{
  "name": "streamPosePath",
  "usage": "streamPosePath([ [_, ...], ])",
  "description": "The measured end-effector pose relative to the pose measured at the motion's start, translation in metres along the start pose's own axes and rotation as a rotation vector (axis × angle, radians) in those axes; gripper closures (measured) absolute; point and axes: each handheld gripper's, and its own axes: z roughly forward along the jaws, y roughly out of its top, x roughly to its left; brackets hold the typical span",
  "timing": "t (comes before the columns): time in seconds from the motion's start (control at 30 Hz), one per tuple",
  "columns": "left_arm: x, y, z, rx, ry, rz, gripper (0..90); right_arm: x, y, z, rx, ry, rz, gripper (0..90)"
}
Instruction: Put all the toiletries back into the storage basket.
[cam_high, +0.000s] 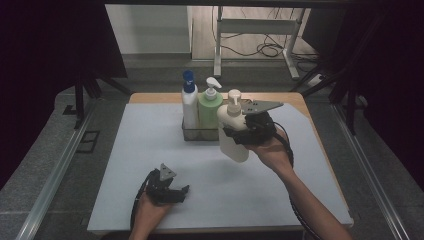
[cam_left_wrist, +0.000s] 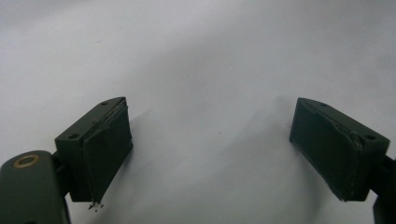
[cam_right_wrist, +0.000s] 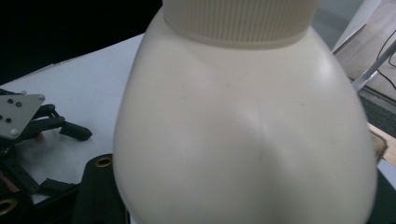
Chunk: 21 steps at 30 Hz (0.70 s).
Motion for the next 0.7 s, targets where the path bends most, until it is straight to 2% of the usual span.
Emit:
streamPosePath([
  [0.33,0.0,0.0,0.0,0.0,0.0,0.0,12.4,-0.018,0.009,-0.01,-0.011,-0.054,0.018,38.9],
  [0.7,0.0,0.0,0.0,0.0,0.0,0.0,12.5,-0.036,0.012,-0.006,-0.032,-0.11,0.043,38.9],
])
